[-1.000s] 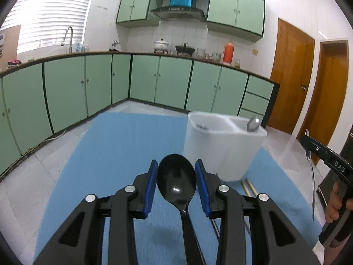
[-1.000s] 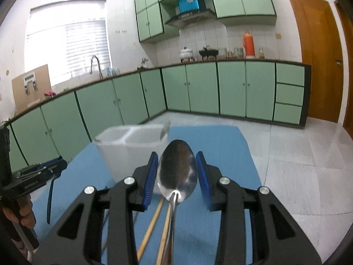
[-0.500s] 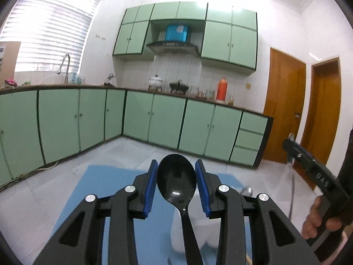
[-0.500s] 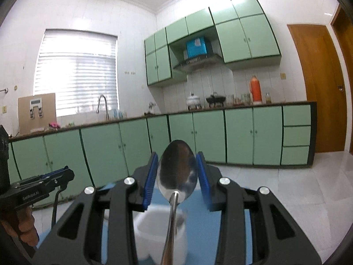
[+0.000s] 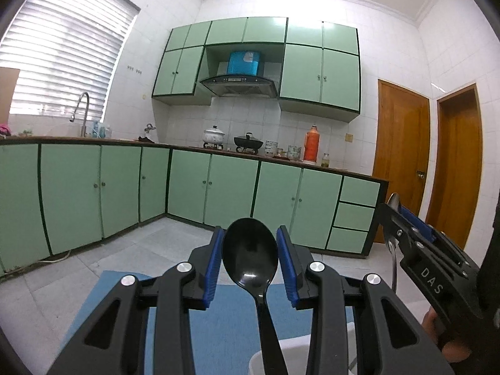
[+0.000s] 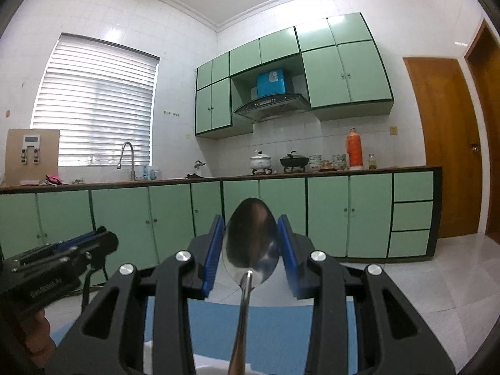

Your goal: Organize utensils

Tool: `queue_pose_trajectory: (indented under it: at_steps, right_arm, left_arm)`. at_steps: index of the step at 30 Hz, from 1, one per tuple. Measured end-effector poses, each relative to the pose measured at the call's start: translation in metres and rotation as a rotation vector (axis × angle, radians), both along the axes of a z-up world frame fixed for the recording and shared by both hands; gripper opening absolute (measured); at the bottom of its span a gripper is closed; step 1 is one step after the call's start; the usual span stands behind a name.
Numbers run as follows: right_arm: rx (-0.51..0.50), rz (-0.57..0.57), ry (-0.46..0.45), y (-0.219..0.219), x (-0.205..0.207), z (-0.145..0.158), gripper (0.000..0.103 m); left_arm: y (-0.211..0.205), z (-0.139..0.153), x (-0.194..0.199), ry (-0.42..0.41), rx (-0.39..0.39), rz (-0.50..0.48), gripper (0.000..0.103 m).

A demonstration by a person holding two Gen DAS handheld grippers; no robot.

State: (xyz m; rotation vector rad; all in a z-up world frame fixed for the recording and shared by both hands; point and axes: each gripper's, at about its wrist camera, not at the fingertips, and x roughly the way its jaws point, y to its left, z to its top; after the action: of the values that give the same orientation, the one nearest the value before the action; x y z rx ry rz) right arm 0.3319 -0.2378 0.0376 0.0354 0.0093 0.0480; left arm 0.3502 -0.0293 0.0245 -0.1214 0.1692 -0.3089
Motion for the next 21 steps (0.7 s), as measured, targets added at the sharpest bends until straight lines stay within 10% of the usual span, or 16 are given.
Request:
queue_pose_trajectory:
  at_steps: [21]
  right_arm:
    - [-0.026, 0.025, 0.087, 0.009, -0.007, -0.017, 0.045]
  left_arm:
    - [0.002, -0.024, 0.013, 0.081, 0.005, -0.051, 0.035]
